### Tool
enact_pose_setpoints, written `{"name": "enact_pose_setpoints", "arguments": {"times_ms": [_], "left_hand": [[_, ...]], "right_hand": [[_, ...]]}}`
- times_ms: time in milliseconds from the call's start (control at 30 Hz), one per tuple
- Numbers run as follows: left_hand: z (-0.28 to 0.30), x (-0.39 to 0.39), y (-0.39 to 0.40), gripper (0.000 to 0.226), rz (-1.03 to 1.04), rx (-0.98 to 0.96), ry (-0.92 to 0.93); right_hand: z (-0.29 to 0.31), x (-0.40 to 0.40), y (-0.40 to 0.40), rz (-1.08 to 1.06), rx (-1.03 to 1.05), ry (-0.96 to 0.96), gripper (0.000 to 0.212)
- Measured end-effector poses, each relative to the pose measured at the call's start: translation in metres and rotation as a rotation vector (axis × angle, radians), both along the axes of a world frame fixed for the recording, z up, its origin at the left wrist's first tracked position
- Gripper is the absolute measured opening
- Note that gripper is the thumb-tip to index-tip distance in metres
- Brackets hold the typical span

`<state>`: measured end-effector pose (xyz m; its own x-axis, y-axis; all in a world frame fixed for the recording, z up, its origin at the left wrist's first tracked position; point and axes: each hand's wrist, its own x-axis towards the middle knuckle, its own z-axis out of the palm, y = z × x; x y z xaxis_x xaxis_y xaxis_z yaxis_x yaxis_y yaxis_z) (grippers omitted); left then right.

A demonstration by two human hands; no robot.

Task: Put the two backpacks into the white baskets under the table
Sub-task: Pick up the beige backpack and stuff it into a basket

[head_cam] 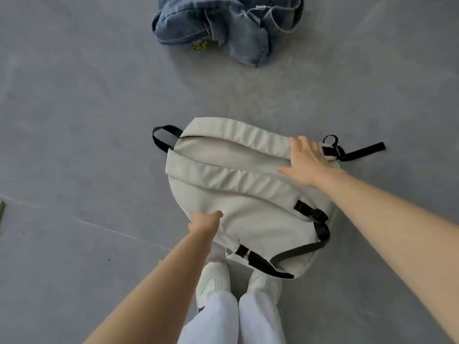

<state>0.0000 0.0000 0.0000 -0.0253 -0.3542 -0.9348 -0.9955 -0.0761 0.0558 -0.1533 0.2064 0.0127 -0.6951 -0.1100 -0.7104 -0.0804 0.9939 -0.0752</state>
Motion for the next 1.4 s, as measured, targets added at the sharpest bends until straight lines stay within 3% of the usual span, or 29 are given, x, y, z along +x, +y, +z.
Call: {"name": "enact_pose_setpoints", "arguments": {"times_ms": [100, 167, 400, 600, 733, 900, 1167, 1400], "left_hand": [[-0.019, -0.005, 0.009, 0.068, 0.089, 0.062, -0.023], [-0.029, -0.006, 0.014, 0.069, 0.154, 0.088, -0.015], [-0.025, -0.001, 0.018, 0.065, 0.323, -0.081, 0.003], [0.022, -0.003, 0.021, 0.044, 0.329, -0.108, 0.090], [0.084, -0.020, 0.025, 0.029, 0.281, -0.122, 0.153], [0.194, -0.061, 0.021, 0.019, 0.209, -0.116, 0.299], [0.420, -0.126, 0.023, 0.017, 0.080, -0.132, 0.528], [0.556, -0.166, 0.015, 0.015, 0.149, -0.029, 0.646]], "right_hand": [[-0.023, -0.015, 0.005, 0.032, 0.038, -0.024, 0.108], [-0.032, -0.023, 0.006, 0.028, 0.048, -0.059, 0.109], [-0.034, -0.032, 0.000, -0.060, 0.047, -0.086, 0.093], [0.014, -0.007, 0.014, -0.111, 0.007, -0.053, 0.065], [0.075, 0.007, 0.030, -0.222, -0.047, -0.008, 0.049], [0.188, -0.003, 0.048, -0.410, -0.135, 0.025, 0.048], [0.420, -0.035, 0.063, -0.606, -0.296, 0.139, 0.042], [0.567, -0.056, 0.069, -0.670, -0.378, 0.317, 0.042]]}}
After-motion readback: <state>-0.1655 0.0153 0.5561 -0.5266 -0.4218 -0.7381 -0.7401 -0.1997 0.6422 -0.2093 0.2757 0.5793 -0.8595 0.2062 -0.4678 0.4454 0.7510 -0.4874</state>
